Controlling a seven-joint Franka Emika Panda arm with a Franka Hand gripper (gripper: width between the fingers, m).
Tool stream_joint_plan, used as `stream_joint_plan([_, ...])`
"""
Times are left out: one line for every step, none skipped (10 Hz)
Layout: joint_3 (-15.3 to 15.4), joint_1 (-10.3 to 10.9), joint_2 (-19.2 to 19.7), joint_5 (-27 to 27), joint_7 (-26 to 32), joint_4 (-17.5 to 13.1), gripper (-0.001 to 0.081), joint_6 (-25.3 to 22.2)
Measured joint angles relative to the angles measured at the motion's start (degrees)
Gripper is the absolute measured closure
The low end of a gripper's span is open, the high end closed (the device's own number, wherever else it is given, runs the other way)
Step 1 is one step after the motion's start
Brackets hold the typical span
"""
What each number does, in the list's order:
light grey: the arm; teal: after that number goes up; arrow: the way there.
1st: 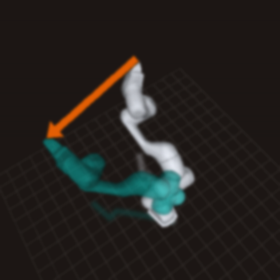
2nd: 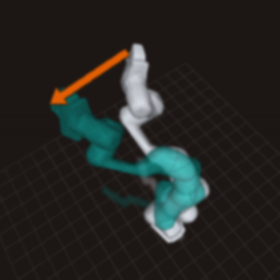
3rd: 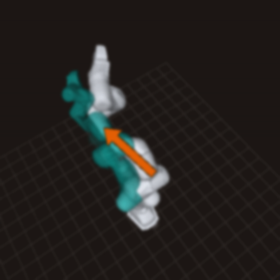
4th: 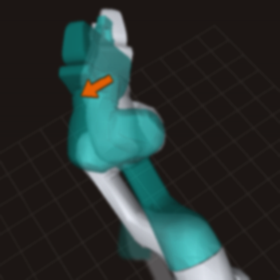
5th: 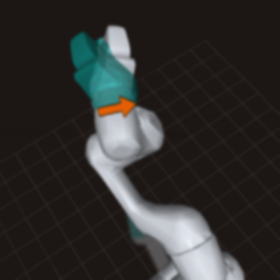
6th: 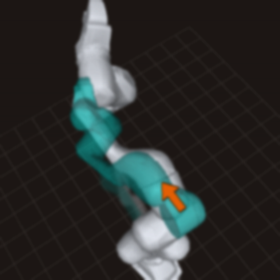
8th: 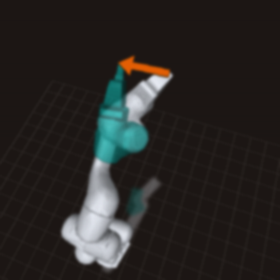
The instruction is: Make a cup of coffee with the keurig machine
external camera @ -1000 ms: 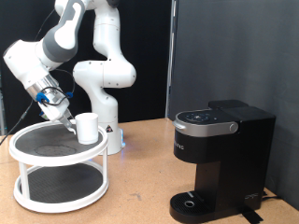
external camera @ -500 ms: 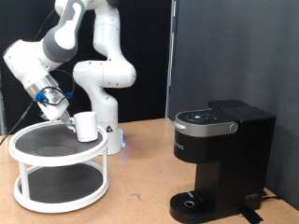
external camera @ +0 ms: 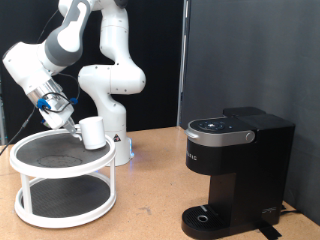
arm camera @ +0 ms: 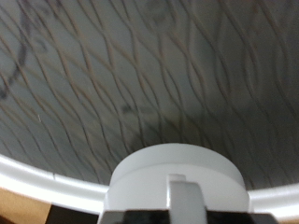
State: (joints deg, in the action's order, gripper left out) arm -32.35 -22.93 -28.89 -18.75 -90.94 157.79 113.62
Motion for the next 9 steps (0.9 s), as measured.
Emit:
stream_joint_plan([0.0, -0.4, -1.0, 0.0, -1.5, -1.3, 0.0803, -3.8])
stream_joint_plan([0.0, -0.9, -2.1, 0.3, -3.4, -2.7, 0.0803, -7.8])
stream_joint_plan([0.3, -1.4, -3.2, 1.2, -5.4, -4.0, 0.0803, -10.8])
stream_joint_plan([0.9, -1.9, -4.6, 2.7, -7.4, -4.8, 0.0803, -12.4])
stream_joint_plan([1.8, -2.5, -5.9, 4.4, -8.6, -5.2, 0.0803, -12.9])
stream_joint_plan([2.6, -2.9, -7.3, 5.7, -9.4, -5.1, 0.0803, -13.2])
stream_joint_plan([2.4, -2.8, -7.2, 5.3, -9.3, -5.0, 0.0803, -13.2])
stream_joint_plan([2.4, -2.7, -7.0, 5.0, -9.9, -4.9, 0.0803, -14.2])
stream_joint_plan([3.2, -2.5, -6.9, 3.7, -12.4, -4.8, 0.0803, -14.5])
